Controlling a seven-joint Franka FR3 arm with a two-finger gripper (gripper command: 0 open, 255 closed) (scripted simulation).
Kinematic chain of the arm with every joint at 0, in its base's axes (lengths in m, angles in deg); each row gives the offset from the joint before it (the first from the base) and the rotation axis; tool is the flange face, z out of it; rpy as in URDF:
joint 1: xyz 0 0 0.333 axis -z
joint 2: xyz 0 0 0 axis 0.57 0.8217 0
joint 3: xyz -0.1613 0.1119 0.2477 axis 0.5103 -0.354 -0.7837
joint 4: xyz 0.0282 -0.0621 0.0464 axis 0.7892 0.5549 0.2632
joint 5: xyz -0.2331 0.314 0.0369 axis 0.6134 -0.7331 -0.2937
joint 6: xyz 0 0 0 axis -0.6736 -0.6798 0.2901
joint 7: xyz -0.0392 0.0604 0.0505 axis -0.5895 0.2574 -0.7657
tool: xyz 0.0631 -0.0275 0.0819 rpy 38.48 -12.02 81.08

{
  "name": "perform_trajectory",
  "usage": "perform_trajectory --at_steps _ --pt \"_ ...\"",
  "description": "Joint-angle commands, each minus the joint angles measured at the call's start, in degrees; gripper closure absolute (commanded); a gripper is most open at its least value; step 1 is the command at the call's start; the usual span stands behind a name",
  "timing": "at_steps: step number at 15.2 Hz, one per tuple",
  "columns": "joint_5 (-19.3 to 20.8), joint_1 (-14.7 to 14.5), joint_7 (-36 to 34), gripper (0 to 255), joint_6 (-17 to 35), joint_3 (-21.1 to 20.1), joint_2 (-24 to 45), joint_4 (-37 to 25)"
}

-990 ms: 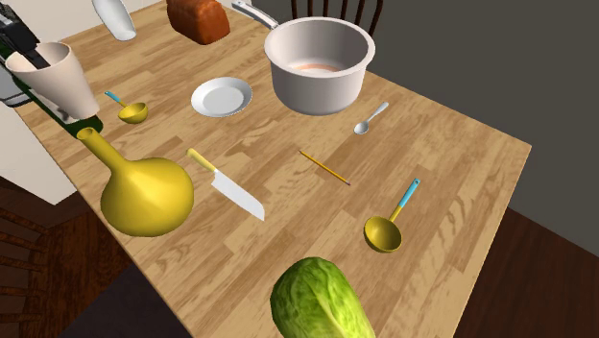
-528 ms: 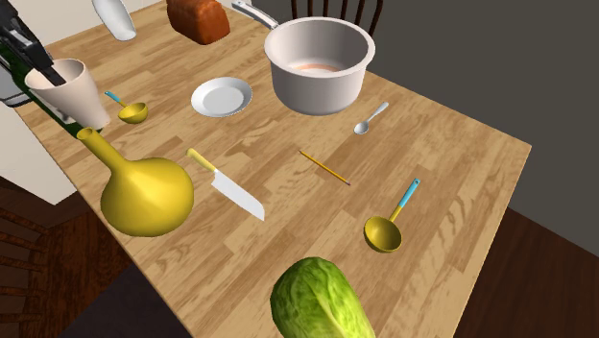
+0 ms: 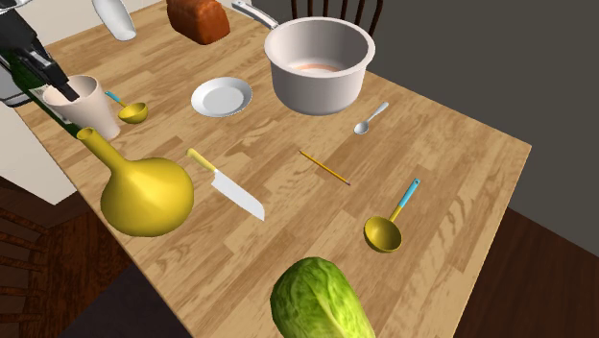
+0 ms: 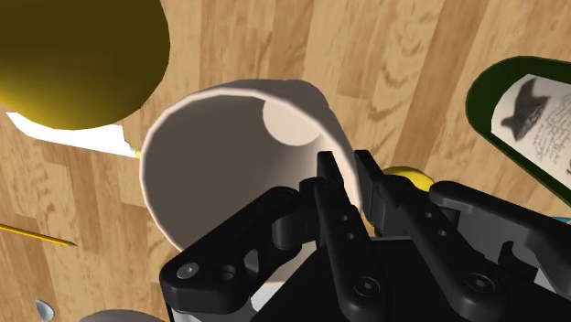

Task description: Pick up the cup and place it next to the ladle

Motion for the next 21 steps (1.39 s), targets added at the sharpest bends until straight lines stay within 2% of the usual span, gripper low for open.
perform_trajectory --at_steps 1,18,21 --pt "0.09 0.11 -0.35 255 1.69 0.04 0.06 1.65" --pt "2.44 0.26 -2.93 255 13.03 1.07 3.30 10.50" --pt "2.44 0.26 -2.93 255 13.03 1.07 3.30 10.50"
